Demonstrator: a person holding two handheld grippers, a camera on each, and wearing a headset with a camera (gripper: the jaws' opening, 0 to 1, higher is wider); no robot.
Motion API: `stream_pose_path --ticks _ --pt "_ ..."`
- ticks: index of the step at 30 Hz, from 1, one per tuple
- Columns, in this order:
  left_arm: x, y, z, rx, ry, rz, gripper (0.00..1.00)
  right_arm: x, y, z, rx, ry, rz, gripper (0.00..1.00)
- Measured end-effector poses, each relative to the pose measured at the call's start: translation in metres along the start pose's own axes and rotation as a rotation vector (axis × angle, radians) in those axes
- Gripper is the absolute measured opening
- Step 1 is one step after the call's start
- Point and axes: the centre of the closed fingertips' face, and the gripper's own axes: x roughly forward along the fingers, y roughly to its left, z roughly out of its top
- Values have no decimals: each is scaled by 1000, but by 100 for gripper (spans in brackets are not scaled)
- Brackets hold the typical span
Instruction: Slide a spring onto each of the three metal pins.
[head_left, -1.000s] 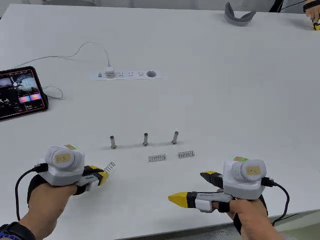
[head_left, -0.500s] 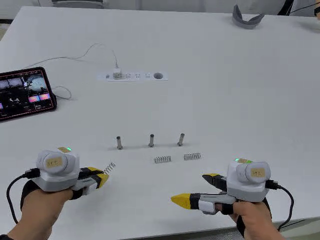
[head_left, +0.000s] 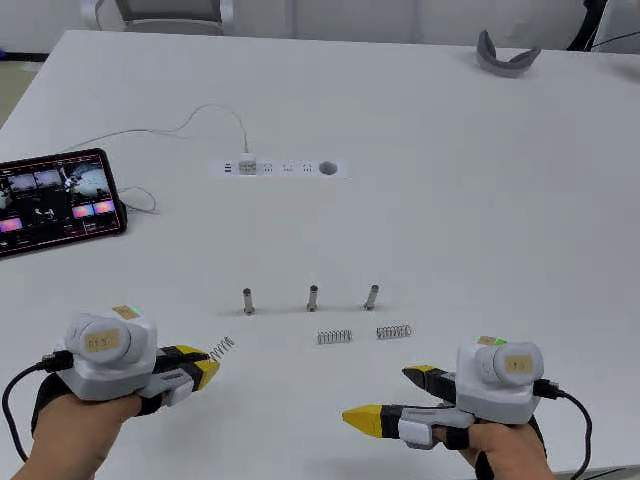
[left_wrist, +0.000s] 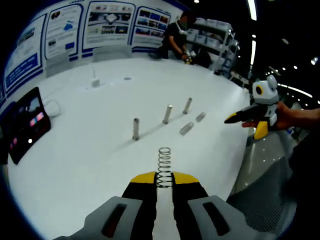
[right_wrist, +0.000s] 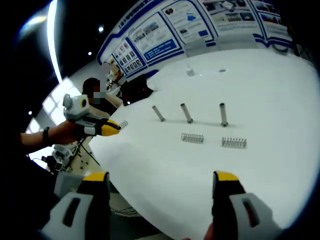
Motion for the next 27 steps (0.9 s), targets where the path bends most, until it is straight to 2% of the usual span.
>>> stream_pose_path --ticks 6,12,17,19,27 --pt "-1 -9 0 7 -1 -16 10 4 4 4 15 -5 29 85" --pt "3 -37 0 40 5 -70 10 9 9 10 14 -7 61 83" --pt "9 -63 7 80 5 -120 10 11 16 18 11 -20 97 78" --pt "11 -72 11 97 2 -138 10 12 20 21 -12 -20 112 76" --pt "17 -98 18 143 -2 -189 10 13 31 29 -3 -35 169 67"
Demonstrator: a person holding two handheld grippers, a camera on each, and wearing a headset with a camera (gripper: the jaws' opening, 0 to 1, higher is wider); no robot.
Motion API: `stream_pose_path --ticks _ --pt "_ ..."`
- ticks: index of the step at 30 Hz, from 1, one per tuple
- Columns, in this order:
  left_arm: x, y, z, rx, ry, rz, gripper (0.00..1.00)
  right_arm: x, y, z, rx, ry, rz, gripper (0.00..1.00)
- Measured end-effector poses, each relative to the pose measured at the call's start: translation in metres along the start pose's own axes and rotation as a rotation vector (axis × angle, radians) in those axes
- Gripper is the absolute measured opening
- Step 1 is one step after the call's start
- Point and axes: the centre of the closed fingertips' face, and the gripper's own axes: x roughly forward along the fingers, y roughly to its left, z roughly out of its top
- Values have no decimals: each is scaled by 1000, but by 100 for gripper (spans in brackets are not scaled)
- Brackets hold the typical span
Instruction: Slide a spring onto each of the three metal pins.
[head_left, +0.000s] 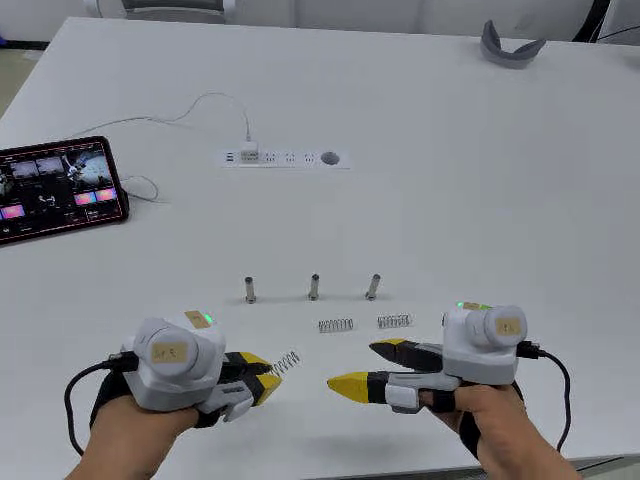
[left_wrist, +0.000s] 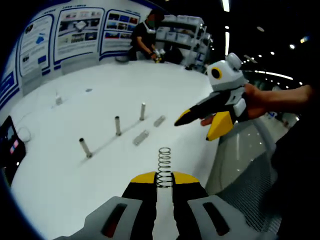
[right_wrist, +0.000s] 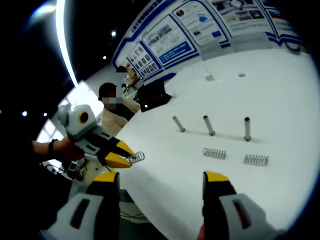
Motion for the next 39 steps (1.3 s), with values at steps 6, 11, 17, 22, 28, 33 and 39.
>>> stream_pose_path --ticks 6,11,17,22,28,33,39 --pt "4 -11 6 26 1 -28 10 4 11 1 46 -4 58 60" --pt "5 -19 12 43 -6 -42 10 7 21 5 81 -29 111 44" --pt "6 -27 18 58 -13 -57 10 9 33 4 104 -32 164 30" --pt "8 -33 20 72 -15 -72 10 11 35 1 123 -27 175 27" --pt "10 -40 19 101 -6 -91 10 12 41 -2 140 -24 197 20" --pt "11 -40 17 102 2 -102 10 12 41 -1 134 -28 195 15" --pt "12 -39 17 122 14 -114 10 11 45 3 129 -36 206 13"
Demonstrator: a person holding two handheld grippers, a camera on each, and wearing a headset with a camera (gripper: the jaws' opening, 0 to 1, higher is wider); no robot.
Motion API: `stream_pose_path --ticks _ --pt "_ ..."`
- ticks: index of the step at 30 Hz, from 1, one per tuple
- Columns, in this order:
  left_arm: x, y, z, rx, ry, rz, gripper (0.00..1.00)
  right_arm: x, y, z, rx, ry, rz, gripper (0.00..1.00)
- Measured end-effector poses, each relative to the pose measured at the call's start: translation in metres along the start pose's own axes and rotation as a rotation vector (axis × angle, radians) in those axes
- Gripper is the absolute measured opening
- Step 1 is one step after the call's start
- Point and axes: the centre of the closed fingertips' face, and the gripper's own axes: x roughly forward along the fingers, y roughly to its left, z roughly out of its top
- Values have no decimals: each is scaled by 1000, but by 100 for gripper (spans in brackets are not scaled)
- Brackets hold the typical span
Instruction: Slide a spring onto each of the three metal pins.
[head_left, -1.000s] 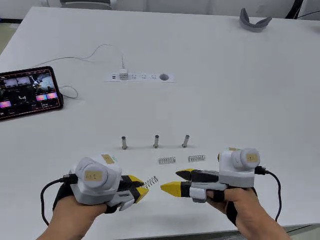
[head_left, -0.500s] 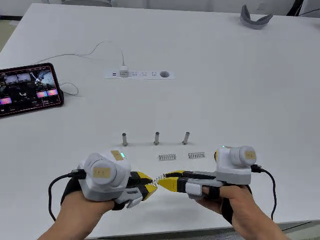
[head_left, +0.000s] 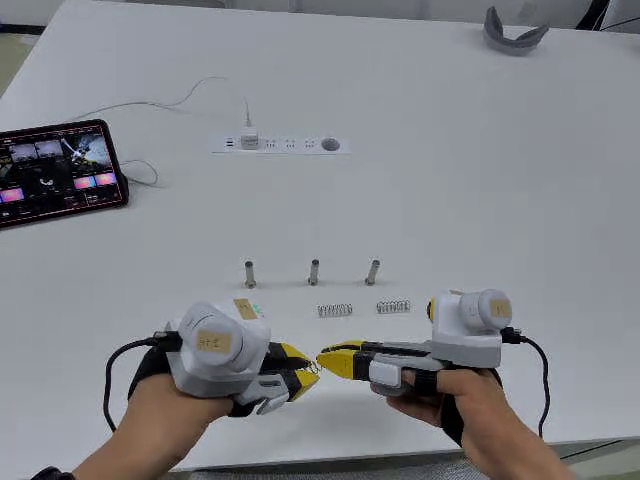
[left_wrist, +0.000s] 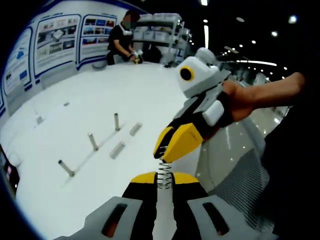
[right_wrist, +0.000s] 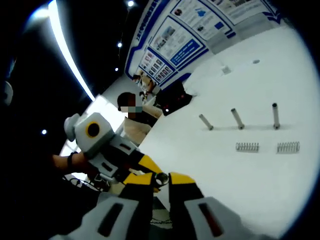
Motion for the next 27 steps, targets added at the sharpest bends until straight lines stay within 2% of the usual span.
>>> stream_pose_path --ticks 4,12,18,27 --pt "1 2 4 6 -5 -6 10 -2 3 5 0 -10 11 12" --pt "4 2 12 13 -24 -14 10 -6 7 15 -67 19 -6 12" --pt "7 1 15 32 -21 -26 10 -7 7 15 -155 87 -18 12" --pt "9 -4 23 84 -28 -59 10 -13 13 15 -352 281 -4 12"
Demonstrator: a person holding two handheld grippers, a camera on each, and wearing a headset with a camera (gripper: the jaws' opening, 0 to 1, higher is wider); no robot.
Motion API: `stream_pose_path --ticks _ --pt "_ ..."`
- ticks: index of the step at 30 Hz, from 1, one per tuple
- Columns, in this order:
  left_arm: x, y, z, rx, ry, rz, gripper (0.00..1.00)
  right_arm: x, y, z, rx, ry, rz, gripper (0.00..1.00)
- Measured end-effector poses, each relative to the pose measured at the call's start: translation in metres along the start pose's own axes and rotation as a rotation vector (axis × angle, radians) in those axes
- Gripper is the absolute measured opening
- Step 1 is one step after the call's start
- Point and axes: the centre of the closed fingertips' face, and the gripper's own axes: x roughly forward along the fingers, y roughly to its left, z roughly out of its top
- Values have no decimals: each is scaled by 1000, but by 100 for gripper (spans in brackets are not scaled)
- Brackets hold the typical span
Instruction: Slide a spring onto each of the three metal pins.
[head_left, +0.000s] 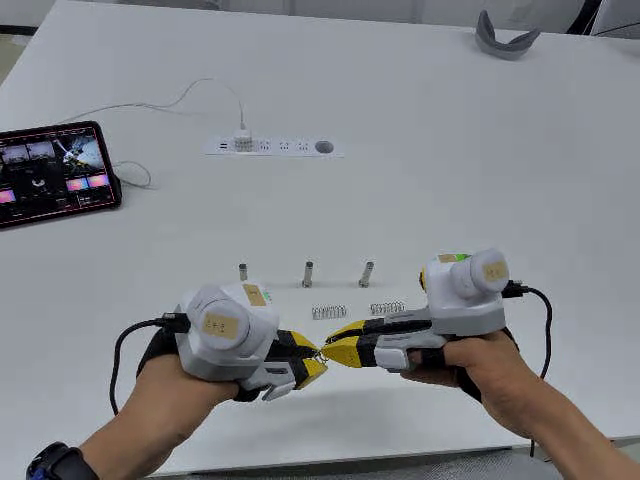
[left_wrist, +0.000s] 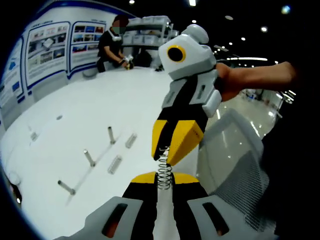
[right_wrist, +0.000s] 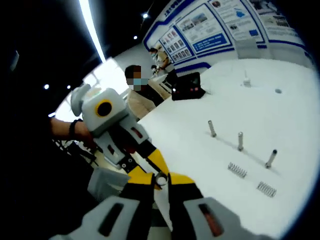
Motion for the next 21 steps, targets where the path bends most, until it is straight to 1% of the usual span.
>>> stream_pose_path --ticks 5,6,8,11,13,15,16,17,21 --pt "1 -4 6 29 -7 -27 10 -3 4 -1 -133 120 23 12" --pt "0 -4 7 34 -11 -32 10 -4 4 -2 -164 152 29 12" --pt "0 -5 10 36 -19 -41 10 -6 6 -1 -207 192 41 12" --pt "-1 -6 13 44 -25 -47 10 -7 6 -1 -262 233 52 12" --pt "-2 -7 16 47 -38 -51 10 -7 8 -3 -312 276 62 12" --pt "-3 -8 20 46 -48 -61 9 -6 8 -6 -346 304 63 12" --pt "-2 -8 17 69 -30 -65 9 -4 10 -6 -344 305 69 12" --pt "-2 -9 18 84 -33 -62 9 -3 10 -6 -347 310 72 12" --pt "-4 -11 16 89 -22 -71 9 -2 12 -8 -360 326 87 12"
